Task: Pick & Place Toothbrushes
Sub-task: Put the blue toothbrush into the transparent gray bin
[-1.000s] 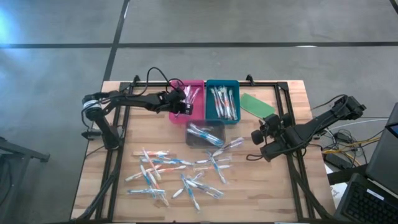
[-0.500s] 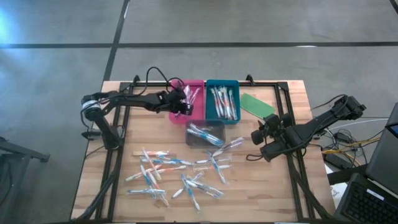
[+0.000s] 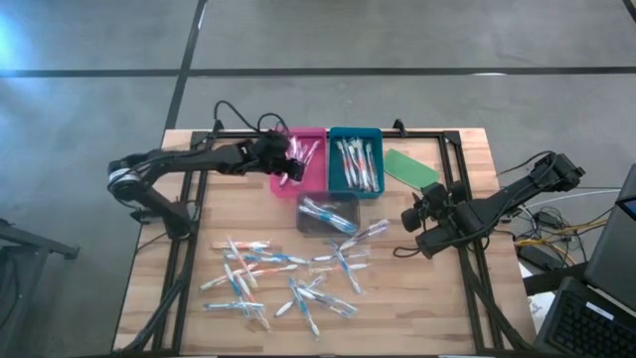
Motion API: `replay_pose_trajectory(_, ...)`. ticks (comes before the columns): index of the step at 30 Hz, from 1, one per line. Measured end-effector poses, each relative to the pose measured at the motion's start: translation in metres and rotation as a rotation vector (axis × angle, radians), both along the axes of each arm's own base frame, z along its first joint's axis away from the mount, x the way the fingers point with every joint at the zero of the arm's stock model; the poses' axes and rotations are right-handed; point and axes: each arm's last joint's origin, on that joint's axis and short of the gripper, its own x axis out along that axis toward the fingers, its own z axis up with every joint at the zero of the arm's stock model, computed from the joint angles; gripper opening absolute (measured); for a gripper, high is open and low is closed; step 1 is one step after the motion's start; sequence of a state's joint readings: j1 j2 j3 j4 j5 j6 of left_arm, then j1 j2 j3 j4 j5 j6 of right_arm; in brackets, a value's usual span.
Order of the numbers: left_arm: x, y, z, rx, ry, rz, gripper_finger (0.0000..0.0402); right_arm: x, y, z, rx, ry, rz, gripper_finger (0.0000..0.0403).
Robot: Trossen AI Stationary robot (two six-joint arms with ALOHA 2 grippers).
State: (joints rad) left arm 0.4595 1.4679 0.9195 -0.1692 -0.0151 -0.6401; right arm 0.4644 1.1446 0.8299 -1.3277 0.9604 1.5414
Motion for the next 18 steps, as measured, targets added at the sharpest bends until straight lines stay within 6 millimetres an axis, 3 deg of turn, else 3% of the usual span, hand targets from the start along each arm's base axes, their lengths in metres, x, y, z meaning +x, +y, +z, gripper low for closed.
replay_pose_trajectory(7,-0.016,-0.014,0.04,-0.01,-0.168,-0.125,0.0152,0.001,0.0,0.0,0.003,-0.007,0.0,0.0095)
replay_pose_trajectory(18,-0.043,-0.06,0.091,-0.106,-0.428,-0.592,0.0149,0.001,0.001,0.0,0.006,-0.011,0.005,0.0055)
